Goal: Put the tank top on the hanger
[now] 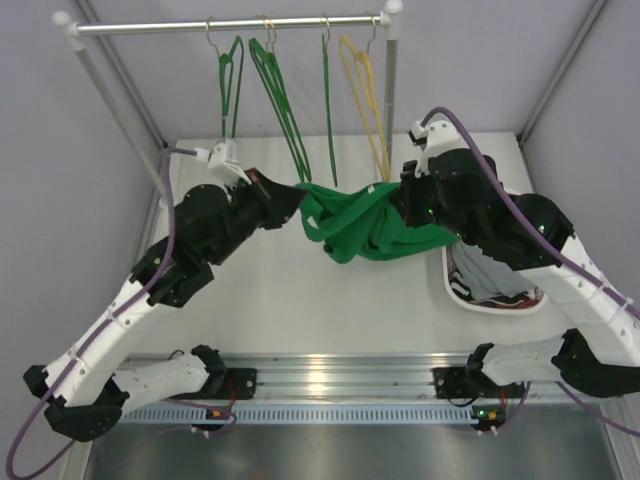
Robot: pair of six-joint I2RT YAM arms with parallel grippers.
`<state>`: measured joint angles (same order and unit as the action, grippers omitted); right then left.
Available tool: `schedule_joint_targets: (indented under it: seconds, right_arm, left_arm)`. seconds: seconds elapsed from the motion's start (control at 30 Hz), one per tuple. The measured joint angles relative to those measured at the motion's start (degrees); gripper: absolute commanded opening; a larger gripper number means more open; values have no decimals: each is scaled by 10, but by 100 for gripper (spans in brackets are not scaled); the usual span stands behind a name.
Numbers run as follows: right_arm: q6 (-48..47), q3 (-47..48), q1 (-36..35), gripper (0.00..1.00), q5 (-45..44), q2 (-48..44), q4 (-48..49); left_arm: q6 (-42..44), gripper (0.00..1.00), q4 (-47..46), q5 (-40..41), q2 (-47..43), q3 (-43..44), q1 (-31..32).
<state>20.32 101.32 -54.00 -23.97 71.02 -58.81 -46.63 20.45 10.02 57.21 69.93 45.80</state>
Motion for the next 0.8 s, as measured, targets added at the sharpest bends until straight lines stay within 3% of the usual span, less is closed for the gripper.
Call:
schedule_joint_targets:
  seconds: [0.23, 0.37, 0.67, 0.8]
  right_arm:
    - [-50, 80, -2, 4, 0, 17, 8]
    - [-68, 71, -2, 5, 0, 14, 21]
    - [-73, -155, -2, 7, 17, -81, 59]
    - [-51, -289, -3, 9, 58, -137, 101]
  left_arm:
    - [81, 0, 100, 5, 31, 175, -29]
    - [100, 0, 128, -7, 56, 193, -31]
    - [105, 0, 171, -76, 71, 132, -54]
    - [91, 0, 148, -126, 55, 25, -81]
